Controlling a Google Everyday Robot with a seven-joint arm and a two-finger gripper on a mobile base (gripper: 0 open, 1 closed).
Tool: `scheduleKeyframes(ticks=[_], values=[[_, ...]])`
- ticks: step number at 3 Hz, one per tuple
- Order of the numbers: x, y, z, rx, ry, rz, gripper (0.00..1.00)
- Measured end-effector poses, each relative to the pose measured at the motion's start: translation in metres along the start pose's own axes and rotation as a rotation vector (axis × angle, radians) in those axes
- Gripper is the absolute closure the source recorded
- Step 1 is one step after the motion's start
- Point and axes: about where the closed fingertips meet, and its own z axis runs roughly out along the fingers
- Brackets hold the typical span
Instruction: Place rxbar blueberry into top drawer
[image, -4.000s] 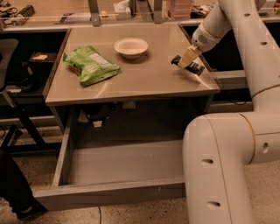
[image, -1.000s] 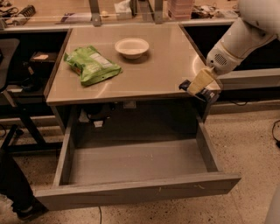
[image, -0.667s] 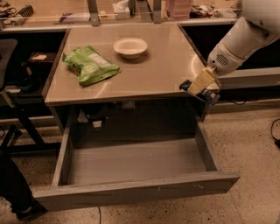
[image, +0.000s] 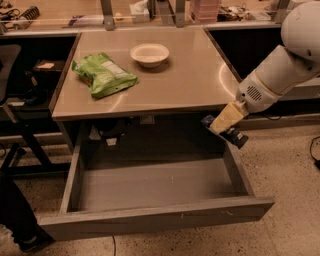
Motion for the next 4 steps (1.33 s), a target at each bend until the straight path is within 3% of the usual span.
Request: scheduleKeyframes(ticks=[1, 2, 4], values=[[0.011, 0.013, 0.014, -0.040, 0.016, 0.015, 1.00], [0.011, 0.013, 0.014, -0.040, 0.016, 0.014, 1.00], [-0.007, 0.084, 0.082, -0.232, 0.023, -0.071, 1.00]])
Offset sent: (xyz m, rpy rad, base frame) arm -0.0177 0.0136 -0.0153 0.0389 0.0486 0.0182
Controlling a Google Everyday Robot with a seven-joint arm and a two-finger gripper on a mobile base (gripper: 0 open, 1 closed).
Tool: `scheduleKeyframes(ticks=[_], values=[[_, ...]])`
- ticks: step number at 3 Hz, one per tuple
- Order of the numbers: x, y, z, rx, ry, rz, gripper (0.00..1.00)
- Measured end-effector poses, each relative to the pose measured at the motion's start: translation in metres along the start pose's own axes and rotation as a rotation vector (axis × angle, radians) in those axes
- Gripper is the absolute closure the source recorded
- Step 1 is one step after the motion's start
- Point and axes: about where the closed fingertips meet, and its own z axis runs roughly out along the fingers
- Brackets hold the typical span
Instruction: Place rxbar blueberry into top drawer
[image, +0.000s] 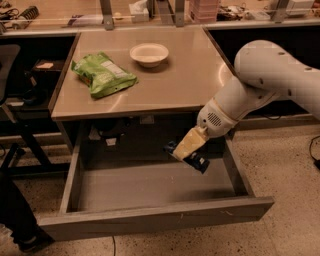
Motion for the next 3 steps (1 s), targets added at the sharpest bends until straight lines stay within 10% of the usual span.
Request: scheduleKeyframes(ticks=[3], values=[[-0.017, 0.022, 0.055, -0.088, -0.002, -0.023, 1.00]])
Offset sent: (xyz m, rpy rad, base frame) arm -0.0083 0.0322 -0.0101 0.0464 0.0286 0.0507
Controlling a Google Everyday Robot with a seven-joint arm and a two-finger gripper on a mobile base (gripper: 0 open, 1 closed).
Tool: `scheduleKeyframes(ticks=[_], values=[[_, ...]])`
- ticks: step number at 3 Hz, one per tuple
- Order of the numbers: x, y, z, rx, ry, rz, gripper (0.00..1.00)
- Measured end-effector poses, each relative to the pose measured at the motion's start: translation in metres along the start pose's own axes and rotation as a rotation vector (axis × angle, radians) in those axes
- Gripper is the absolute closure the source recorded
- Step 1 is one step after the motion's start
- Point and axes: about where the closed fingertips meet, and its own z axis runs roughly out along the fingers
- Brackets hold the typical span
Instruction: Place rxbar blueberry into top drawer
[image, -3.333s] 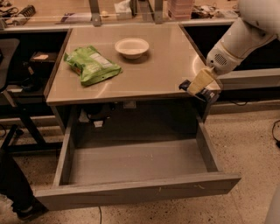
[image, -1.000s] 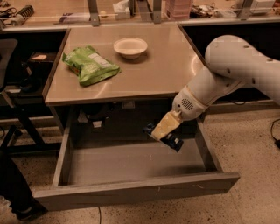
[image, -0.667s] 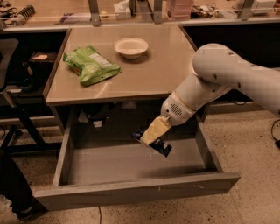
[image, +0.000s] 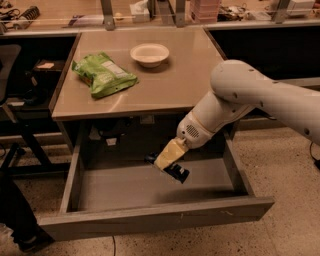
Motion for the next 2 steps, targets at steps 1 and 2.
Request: scheduleKeyframes(ticks=[1, 2], values=[[-0.0134, -0.0356, 0.0520, 0.000, -0.027, 0.061, 1.00], [-0.0134, -0.0356, 0.0520, 0.000, -0.027, 0.061, 1.00]])
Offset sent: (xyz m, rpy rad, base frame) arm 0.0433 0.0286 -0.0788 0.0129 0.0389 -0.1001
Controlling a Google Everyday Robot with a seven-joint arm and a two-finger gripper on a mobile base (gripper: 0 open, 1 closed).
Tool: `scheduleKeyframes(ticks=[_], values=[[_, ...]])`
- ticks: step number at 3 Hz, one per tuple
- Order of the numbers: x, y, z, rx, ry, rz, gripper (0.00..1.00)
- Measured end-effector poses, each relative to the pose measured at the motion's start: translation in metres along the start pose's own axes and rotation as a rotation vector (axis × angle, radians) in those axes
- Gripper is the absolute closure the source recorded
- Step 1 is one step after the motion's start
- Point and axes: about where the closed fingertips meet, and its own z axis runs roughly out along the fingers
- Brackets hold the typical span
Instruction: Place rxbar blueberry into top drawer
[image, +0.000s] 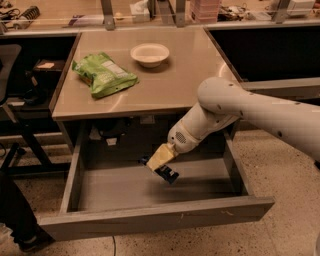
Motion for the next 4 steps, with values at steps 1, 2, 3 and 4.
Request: scheduleKeyframes(ticks=[1, 2, 3, 4], values=[[0.006, -0.005, 0.026, -0.035, -0.016, 0.055, 1.00], [0.004, -0.015, 0.038, -0.031, -0.034, 0.094, 1.00], [0.005, -0.028, 0.039, -0.010, -0.044, 0.133, 1.00], [0.011, -0.043, 0.034, 0.019, -0.054, 0.172, 1.00]])
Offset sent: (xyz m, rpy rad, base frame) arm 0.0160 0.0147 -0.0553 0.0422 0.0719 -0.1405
